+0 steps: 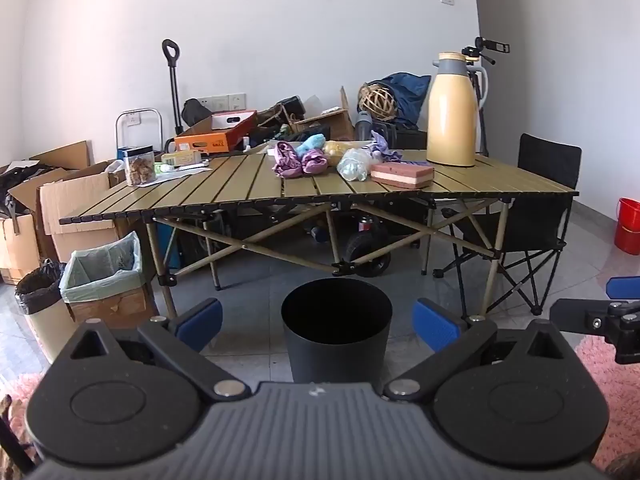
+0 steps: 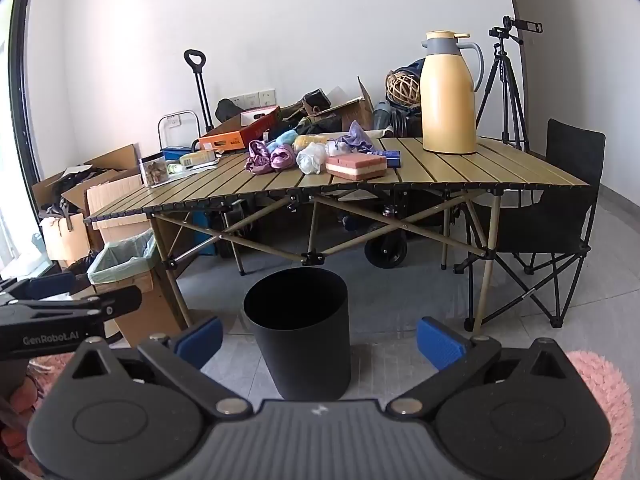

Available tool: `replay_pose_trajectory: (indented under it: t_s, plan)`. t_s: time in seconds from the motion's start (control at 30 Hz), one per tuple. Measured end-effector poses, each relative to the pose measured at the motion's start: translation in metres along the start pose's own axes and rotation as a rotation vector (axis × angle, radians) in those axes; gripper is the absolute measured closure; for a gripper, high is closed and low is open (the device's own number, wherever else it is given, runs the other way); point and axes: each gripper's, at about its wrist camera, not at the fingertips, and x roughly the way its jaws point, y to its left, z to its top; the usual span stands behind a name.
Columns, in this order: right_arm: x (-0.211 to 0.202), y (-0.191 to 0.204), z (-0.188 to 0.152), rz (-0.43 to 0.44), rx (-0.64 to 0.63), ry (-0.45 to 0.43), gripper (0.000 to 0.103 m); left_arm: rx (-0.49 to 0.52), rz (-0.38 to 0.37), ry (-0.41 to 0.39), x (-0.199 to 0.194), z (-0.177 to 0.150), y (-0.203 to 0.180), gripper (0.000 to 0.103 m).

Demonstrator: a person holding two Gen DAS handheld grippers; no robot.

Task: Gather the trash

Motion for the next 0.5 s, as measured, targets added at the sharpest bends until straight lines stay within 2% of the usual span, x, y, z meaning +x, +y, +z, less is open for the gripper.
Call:
replay_pose_trajectory:
  t_s: [0.23,0.5]
  plan:
    - [-0.0001,-0.0003,-0.0001,-0.002,0.0,-0.001,0.0,0.005,-0.004,0.003,0.0023,0.0009,-0.0084,0.0]
    - [0.0003,0.0019,0.0008,-0.002,-0.003,0.002,0.0,-0.003,-0.018,0.004,0.0012,-0.001,0.001,0.0]
